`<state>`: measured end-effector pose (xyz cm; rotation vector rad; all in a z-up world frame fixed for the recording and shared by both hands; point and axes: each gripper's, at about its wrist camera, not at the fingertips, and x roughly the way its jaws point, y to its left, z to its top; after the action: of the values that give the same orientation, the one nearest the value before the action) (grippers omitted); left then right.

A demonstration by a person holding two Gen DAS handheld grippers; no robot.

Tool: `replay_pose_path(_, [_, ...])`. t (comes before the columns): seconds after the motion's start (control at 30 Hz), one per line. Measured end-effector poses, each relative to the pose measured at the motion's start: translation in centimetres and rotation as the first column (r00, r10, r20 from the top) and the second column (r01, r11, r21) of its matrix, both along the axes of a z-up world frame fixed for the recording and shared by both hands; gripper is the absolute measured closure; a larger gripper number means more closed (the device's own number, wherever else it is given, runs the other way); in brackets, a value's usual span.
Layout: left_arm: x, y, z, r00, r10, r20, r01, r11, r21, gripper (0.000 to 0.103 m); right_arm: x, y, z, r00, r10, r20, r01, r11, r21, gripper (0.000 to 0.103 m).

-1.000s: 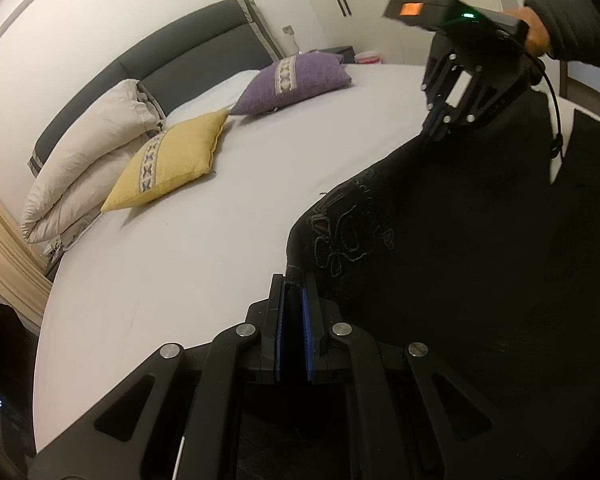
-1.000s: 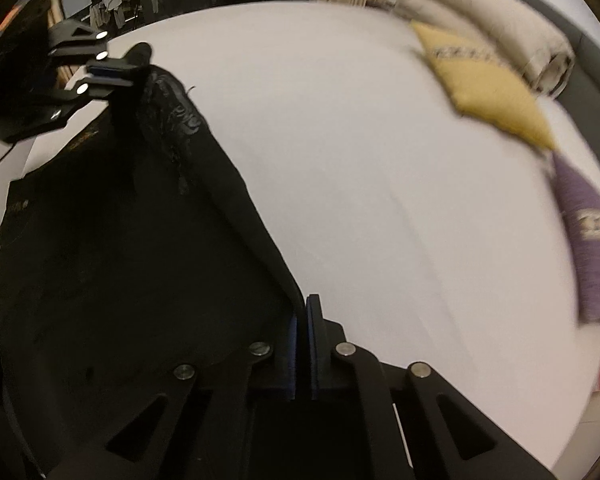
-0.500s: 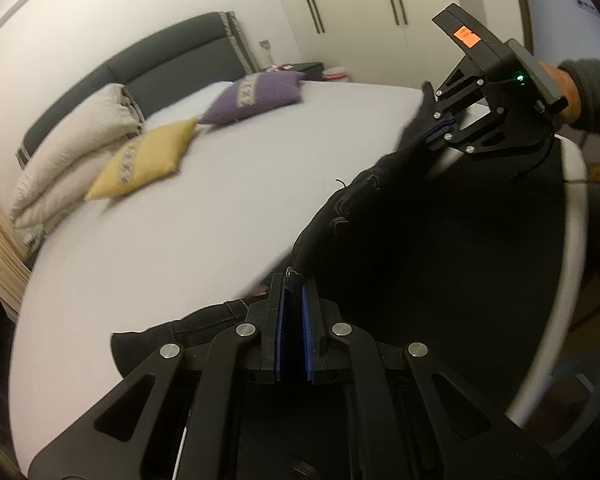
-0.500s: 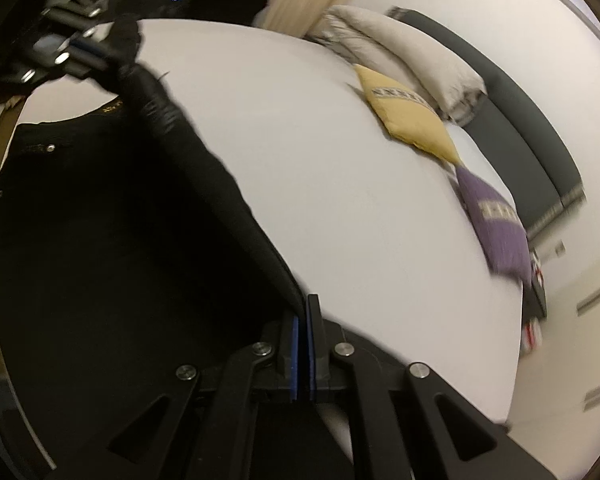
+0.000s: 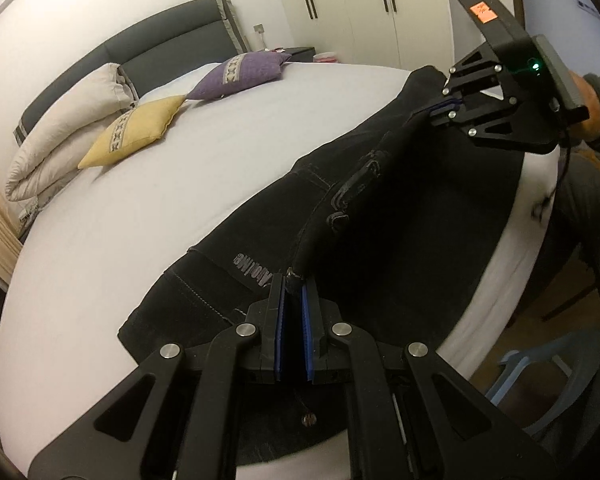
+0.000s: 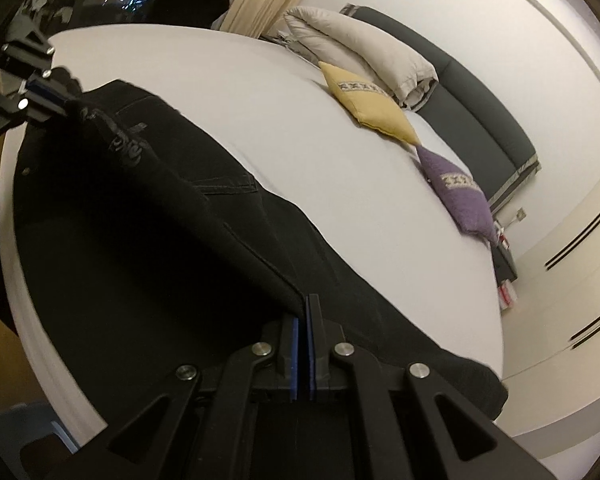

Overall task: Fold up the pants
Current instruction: 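Lift the jeans with both grippers and lay them lengthwise across the bed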

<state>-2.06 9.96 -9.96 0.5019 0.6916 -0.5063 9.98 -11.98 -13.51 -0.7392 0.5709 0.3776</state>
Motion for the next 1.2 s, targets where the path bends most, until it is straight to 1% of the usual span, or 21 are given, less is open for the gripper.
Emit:
replay_pose_path(0.1, [-0.5,0.3,0.4,1.0,-0.001,0.007,0.001,1.0,-0.004,0.097,-1.8,0.3,0.7,1.0,0.013,0.008,-0.013,1.0,-0.028,0.1])
replay_pose_path(0.17, [-1.0,1.0,0.8,1.0,0.002,0.011,-0.002,1.0,-0.013,0.097,-3.1,0.6,1.8,1.0,0.024,0.012,-0.024,0.999,-0.045,0.1])
replay_pose_path(0.27, [-0.9,2.2,1.6,1.0,0.005,0.001,-0.005,0.999,-0.043,0.097,-5.0,1.6,4.2,0.999,0.039,0.023,-0.037,0.997,-0.07,0.1])
replay_pose_path(0.37, [-1.3,3.0,1.9,1.0,-0.006,-0.007,0.006,0.999,-0.037,0.097,-5.9,2.7,4.7,0.999,0.039,0.002,-0.039,0.994,-0.103,0.1])
replay_pose_path(0.47, [-1.8,2.9,0.8,1.0,-0.02,-0.018,0.021,1.0,0.021,0.097,-5.7,3.4,2.8,0.997,0.036,-0.064,-0.043,0.992,-0.116,0.1])
replay_pose_path(0.57, [-3.1,2.5,-1.1,0.999,-0.038,-0.034,0.04,0.996,0.085,0.097,-6.6,4.1,0.4,0.993,0.048,-0.11,-0.063,0.989,-0.135,0.1])
replay_pose_path(0.67, [-4.1,2.3,-2.2,0.999,-0.042,-0.032,0.045,0.992,0.115,0.097,-7.3,4.4,-2.1,0.986,0.058,-0.158,-0.083,0.984,-0.157,0.1])
replay_pose_path(0.73, [-4.9,2.3,-2.7,0.999,-0.04,-0.021,0.042,0.991,0.131,0.097,-7.7,4.6,-3.1,0.982,0.066,-0.175,-0.096,0.981,-0.171,0.1])
replay_pose_path(0.87, [-5.7,2.6,-2.8,0.998,-0.056,-0.002,0.056,0.981,0.185,0.097,-8.4,5.2,-4.0,0.98,0.09,-0.176,-0.124,0.974,-0.191,0.1])
replay_pose_path(0.93, [-5.9,3.1,-2.8,0.998,-0.06,0.001,0.059,0.979,0.197,0.097,-8.8,5.7,-4.4,0.978,0.106,-0.179,-0.141,0.97,-0.199,0.1])
replay_pose_path(1.0, [-5.7,3.5,-3.6,0.998,-0.057,-0.005,0.057,0.976,0.21,0.097,-9.0,6.0,-5.1,0.977,0.111,-0.182,-0.148,0.968,-0.203,0.1])
replay_pose_path(1.13, [-5.6,3.2,-6.4,0.999,-0.044,-0.017,0.047,0.968,0.247,0.096,-9.2,6.2,-7.1,0.978,0.109,-0.178,-0.149,0.962,-0.229,0.099])
replay_pose_path(1.2, [-5.6,3.3,-6.5,1.0,-0.022,-0.011,0.024,0.973,0.23,0.096,-9.4,6.2,-6.8,0.981,0.109,-0.161,-0.145,0.963,-0.229,0.099])
